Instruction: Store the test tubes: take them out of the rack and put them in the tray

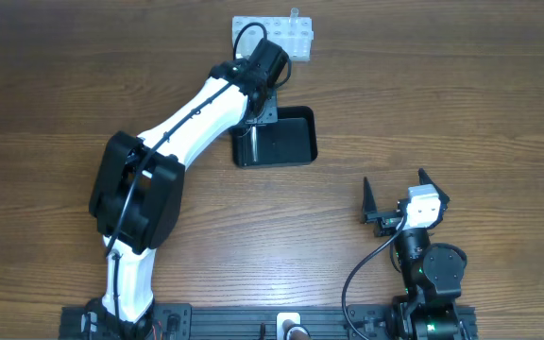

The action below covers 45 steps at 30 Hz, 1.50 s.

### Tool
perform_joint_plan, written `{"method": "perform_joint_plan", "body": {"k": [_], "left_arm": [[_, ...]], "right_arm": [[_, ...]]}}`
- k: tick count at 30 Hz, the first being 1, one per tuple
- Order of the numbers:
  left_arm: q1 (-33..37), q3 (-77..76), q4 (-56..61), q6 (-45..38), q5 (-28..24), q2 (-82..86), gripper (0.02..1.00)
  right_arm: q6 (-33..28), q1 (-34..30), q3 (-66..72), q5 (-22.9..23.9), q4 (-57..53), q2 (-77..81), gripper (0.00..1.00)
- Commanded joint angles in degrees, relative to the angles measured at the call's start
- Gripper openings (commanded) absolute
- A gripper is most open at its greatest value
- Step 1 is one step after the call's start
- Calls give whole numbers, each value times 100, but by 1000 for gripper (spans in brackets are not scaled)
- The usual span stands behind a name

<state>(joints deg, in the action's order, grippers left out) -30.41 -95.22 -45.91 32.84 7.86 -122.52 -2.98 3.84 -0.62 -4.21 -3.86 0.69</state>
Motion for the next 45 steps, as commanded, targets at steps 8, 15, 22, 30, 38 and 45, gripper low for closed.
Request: {"method": "perform_joint_plan", "body": {"k": [8,15,22,30,38,45], "left_arm": [[31,-26,173,66,-79,-302,91],[31,-26,173,63,-79,-308,134],[31,-26,170,63,-79,-308,229],[15,-26,175,66,-79,-308,310],[-127,-26,350,66,391,234,888],[-146,-26,470,63,1097,1335,998]], "right_arm": [[17,-26,31,-68,-9,-42,991],[17,-26,31,-68,-9,-42,993],[15,-26,31,-68,-9,-42,991],[17,-26,31,-68,-9,-42,991],[15,-26,31,-68,-9,-42,993],[15,-26,31,-68,-9,-42,991]]}}
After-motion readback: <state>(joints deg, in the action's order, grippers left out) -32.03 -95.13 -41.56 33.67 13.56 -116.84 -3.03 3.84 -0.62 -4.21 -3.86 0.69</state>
